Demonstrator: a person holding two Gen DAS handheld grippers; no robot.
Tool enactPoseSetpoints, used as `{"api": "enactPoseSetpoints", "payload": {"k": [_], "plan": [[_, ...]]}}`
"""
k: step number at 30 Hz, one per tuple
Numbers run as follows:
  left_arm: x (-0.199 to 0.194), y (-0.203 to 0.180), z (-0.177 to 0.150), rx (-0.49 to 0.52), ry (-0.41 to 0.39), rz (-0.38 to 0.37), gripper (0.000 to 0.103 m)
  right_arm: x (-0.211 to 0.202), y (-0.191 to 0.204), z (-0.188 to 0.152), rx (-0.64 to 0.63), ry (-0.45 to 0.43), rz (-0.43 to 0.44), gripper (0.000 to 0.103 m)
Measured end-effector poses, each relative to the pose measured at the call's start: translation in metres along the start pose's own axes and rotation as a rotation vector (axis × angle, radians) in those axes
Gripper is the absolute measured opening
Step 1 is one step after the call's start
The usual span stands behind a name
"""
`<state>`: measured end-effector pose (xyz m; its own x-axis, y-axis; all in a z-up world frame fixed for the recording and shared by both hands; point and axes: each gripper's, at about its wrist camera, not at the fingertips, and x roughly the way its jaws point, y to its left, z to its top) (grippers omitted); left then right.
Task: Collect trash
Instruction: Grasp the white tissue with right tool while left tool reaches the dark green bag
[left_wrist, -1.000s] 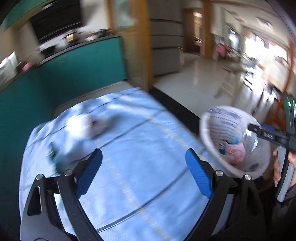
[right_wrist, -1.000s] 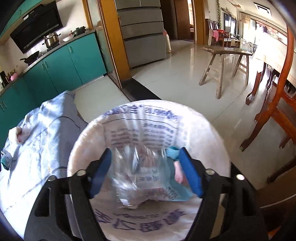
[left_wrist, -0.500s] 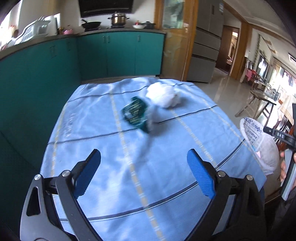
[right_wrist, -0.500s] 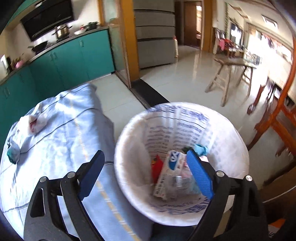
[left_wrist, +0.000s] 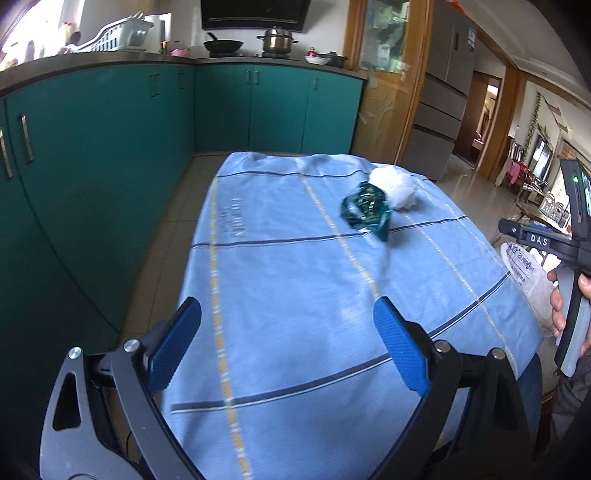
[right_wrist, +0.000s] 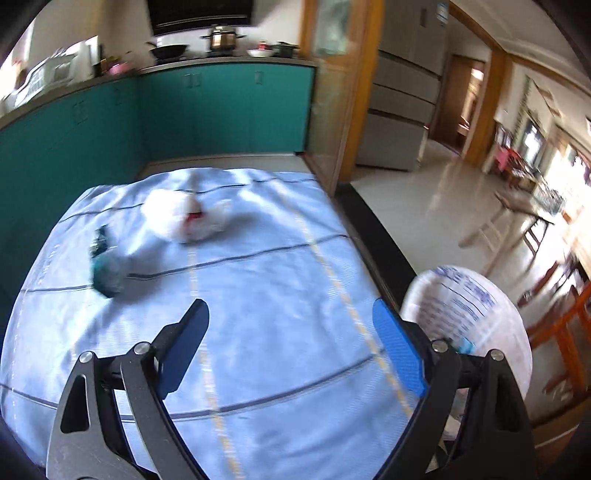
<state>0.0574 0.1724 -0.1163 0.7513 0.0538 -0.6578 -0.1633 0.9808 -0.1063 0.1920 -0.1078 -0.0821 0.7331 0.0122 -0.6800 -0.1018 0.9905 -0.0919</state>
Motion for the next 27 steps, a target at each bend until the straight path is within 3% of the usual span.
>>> {"api": "enactPoseSetpoints", "payload": {"k": [6,13,18,22,23,24,27], "plan": [[-0.003,0.023,-0.007,-0.047,0.011,0.021,0.094,0.004,0.039,0.022,-0.038,-0.006,0.106,0.088],[0.005,0.020,0.000,-0.045,0.047,0.040,0.094,0.052,0.084,0.086,-0.127,-0.005,0.143,0.089],[0.015,0.011,0.011,-0.037,0.059,0.025,0.094,0.124,0.113,0.117,-0.141,0.101,0.143,0.091],[0.025,0.005,0.023,-0.008,0.055,0.012,0.096,0.174,0.132,0.115,-0.143,0.243,0.173,0.090],[0.029,0.004,0.027,-0.004,0.055,0.007,0.096,0.179,0.133,0.112,-0.144,0.262,0.168,0.079],[0.033,0.003,0.031,-0.001,0.055,0.000,0.096,0.181,0.134,0.106,-0.152,0.275,0.171,0.059],[0.046,-0.003,0.044,0.011,0.057,-0.029,0.096,0.174,0.118,0.094,-0.132,0.280,0.222,0.038]]}}
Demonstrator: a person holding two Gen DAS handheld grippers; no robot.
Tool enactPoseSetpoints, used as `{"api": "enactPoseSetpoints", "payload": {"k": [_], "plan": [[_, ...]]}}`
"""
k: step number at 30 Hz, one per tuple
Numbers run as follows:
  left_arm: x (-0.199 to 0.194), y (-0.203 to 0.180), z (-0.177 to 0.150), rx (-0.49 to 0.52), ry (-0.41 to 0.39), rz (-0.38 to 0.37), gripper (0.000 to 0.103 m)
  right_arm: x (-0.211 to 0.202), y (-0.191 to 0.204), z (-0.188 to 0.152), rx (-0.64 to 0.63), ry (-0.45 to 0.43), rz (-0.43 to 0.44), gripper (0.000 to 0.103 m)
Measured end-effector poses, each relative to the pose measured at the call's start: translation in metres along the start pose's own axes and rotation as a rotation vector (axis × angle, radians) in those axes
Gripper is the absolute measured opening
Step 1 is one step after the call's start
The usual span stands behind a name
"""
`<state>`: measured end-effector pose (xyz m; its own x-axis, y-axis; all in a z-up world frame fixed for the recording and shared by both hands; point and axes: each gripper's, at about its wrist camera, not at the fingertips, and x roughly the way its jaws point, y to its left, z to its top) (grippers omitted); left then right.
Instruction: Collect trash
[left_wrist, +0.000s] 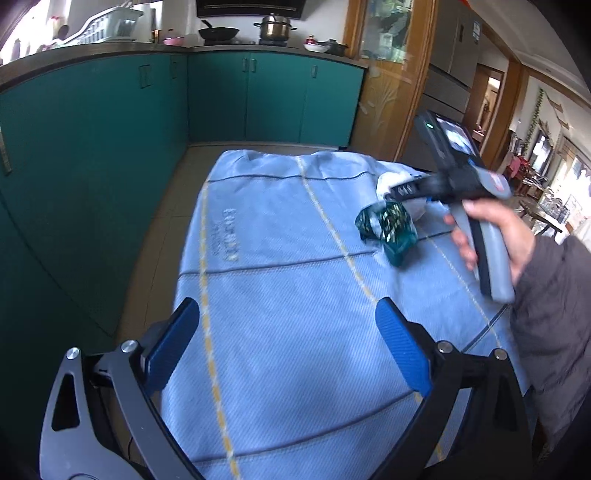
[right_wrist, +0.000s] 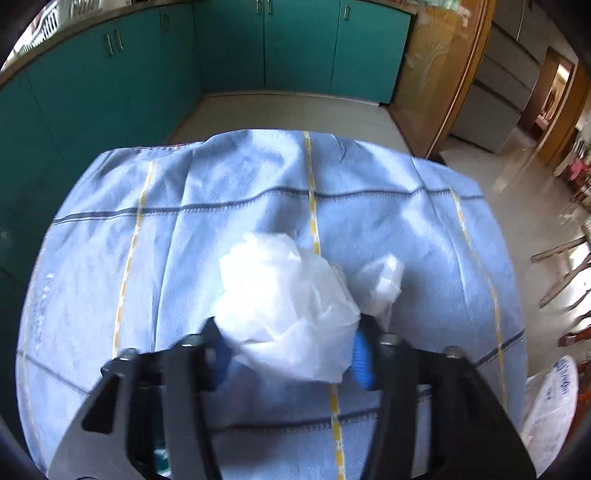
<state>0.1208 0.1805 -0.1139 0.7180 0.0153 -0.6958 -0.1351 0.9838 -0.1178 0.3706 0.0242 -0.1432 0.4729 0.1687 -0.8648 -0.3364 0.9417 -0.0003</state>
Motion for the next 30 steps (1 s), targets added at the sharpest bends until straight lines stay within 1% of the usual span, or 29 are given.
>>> {"api": "enactPoseSetpoints", "payload": {"k": [4,6,10,12,13,15,17,18,19,20,21,23,26,30], "plan": [[0.027,-0.016,0.022,0.032,0.020,-0.030,0.096,-0.021,-0.020,-0.030,0.011,0.006,0.072,0.035],[0.041,-0.028,0.033,0.047,0.031,-0.051,0.096,-0.037,-0.031,-0.055,0.002,0.005,0.101,0.035],[0.070,-0.054,0.054,0.070,0.066,-0.082,0.097,-0.069,-0.048,-0.100,-0.031,-0.003,0.102,0.035],[0.088,-0.073,0.065,0.084,0.093,-0.099,0.098,-0.081,-0.061,-0.121,-0.012,-0.004,0.089,0.035],[0.095,-0.081,0.068,0.091,0.106,-0.105,0.098,-0.084,-0.066,-0.126,0.004,-0.004,0.091,0.035],[0.113,-0.103,0.071,0.122,0.132,-0.087,0.098,-0.092,-0.080,-0.140,0.056,-0.006,0.095,0.038],[0.128,-0.119,0.068,0.168,0.143,-0.037,0.097,-0.097,-0.088,-0.150,0.092,-0.015,0.088,0.040],[0.133,-0.125,0.066,0.186,0.146,-0.022,0.090,-0.099,-0.093,-0.154,0.103,-0.020,0.088,0.042],[0.139,-0.131,0.062,0.206,0.158,-0.019,0.073,-0.101,-0.095,-0.157,0.110,-0.024,0.090,0.044],[0.143,-0.133,0.059,0.213,0.173,-0.026,0.064,-0.102,-0.097,-0.160,0.117,-0.027,0.090,0.049],[0.144,-0.135,0.056,0.213,0.188,-0.040,0.063,-0.104,-0.098,-0.162,0.123,-0.029,0.084,0.055],[0.139,-0.135,0.052,0.207,0.169,-0.057,0.061,-0.107,-0.097,-0.166,0.123,-0.039,0.076,0.055],[0.122,-0.127,0.048,0.173,0.167,-0.091,0.051,-0.112,-0.096,-0.169,0.125,-0.051,0.078,0.056],[0.091,-0.116,0.041,0.157,0.134,-0.095,0.051,-0.117,-0.094,-0.172,0.136,-0.070,0.084,0.058]]}}
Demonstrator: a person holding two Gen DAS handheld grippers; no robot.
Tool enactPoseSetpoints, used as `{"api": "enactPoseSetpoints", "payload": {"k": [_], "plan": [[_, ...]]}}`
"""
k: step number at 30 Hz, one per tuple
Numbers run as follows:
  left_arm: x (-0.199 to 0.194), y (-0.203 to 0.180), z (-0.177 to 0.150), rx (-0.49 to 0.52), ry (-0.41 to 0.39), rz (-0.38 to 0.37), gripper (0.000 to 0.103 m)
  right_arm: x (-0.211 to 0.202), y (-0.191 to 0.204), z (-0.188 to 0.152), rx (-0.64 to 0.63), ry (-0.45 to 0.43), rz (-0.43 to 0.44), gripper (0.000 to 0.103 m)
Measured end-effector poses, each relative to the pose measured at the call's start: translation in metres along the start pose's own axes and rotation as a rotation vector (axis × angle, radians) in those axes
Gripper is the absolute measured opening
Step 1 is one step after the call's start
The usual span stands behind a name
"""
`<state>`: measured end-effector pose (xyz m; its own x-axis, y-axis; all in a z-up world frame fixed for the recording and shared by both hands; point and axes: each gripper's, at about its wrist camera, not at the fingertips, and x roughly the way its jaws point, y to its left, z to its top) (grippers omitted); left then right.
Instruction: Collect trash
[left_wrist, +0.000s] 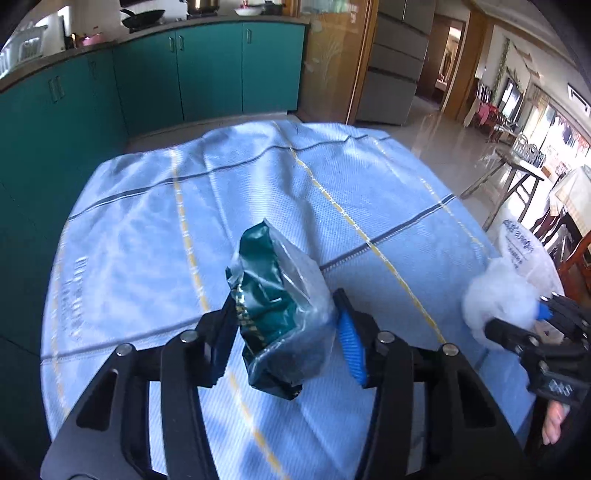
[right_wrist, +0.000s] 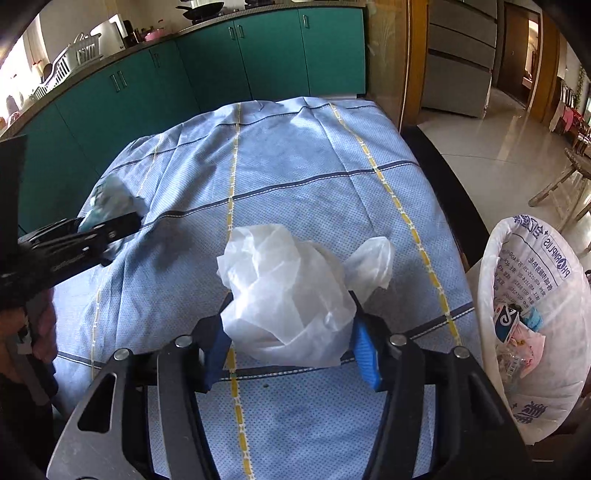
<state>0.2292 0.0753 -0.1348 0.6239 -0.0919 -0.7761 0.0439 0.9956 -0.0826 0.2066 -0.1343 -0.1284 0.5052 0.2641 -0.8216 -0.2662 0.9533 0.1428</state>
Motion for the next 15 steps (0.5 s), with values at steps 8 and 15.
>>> {"api": "enactPoseSetpoints", "payload": {"k": [8,15], "plan": [[-0.066,0.004,-0.029,0.018,-0.058,-0.002,0.052,-0.012,0.015,-0.005,-0.039,-0.022,-0.014,0.063],[-0.074,-0.004,-0.063,0.045,-0.017,-0.031,0.054,-0.013,0.021,0.003,-0.068,-0.069,-0.077,0.081]]}}
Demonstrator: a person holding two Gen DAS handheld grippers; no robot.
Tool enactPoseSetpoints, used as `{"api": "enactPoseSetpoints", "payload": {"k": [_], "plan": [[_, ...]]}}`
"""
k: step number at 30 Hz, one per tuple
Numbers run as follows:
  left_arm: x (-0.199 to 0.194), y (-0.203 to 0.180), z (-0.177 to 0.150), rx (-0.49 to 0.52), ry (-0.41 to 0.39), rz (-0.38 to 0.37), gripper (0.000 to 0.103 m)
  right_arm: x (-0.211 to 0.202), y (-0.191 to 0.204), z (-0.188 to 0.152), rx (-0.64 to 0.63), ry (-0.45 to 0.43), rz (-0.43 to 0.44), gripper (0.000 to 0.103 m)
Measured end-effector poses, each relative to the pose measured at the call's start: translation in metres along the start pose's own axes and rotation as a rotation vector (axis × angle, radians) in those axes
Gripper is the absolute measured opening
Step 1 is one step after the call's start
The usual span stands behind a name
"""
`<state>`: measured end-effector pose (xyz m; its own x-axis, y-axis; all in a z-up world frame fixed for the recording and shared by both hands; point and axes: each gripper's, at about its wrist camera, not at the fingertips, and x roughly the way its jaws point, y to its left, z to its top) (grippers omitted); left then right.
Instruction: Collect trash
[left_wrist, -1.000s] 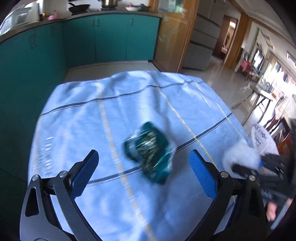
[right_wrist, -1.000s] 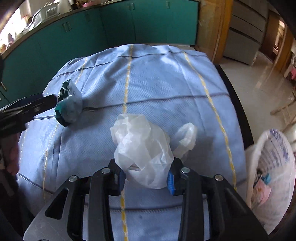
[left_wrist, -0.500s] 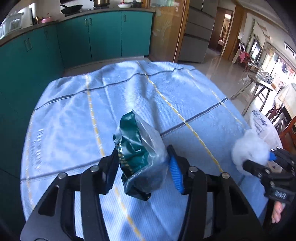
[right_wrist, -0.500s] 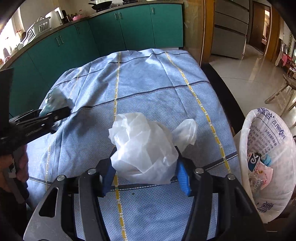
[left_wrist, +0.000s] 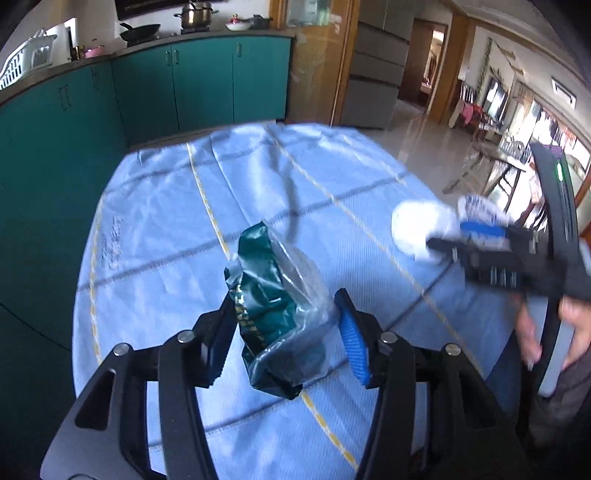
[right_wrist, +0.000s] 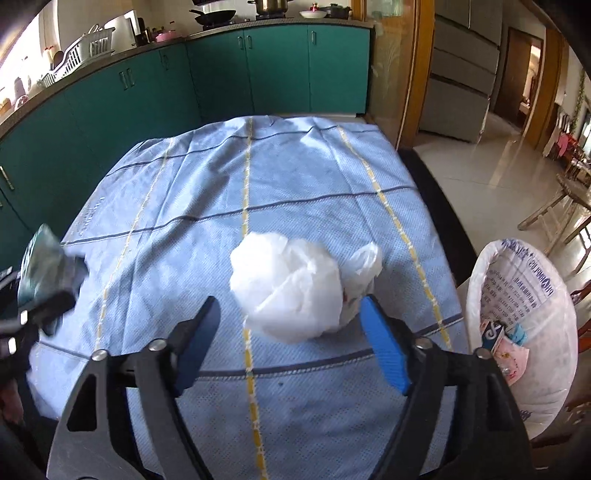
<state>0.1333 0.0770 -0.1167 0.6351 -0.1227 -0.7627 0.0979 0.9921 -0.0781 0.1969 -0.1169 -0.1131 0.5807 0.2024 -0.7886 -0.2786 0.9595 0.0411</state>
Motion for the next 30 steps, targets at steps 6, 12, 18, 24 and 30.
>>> {"api": "enactPoseSetpoints", "payload": {"k": [6,12,18,24,30], "plan": [[0.019,-0.003,-0.022,0.006,0.060,0.028,0.071,0.027,0.000,0.013,0.019,0.046,-0.051,0.082],[0.014,-0.005,-0.026,0.004,0.039,0.033,0.086,0.036,0.011,0.006,-0.006,0.061,-0.047,0.068],[0.016,-0.003,-0.029,-0.015,0.055,0.040,0.087,0.025,0.017,-0.004,-0.053,0.067,0.022,0.044],[0.016,-0.001,-0.034,-0.033,0.063,0.047,0.088,0.008,0.015,-0.009,-0.008,0.094,0.157,0.044],[0.017,-0.001,-0.035,-0.044,0.064,0.046,0.088,-0.004,0.018,-0.010,-0.002,0.094,0.199,0.045]]}}
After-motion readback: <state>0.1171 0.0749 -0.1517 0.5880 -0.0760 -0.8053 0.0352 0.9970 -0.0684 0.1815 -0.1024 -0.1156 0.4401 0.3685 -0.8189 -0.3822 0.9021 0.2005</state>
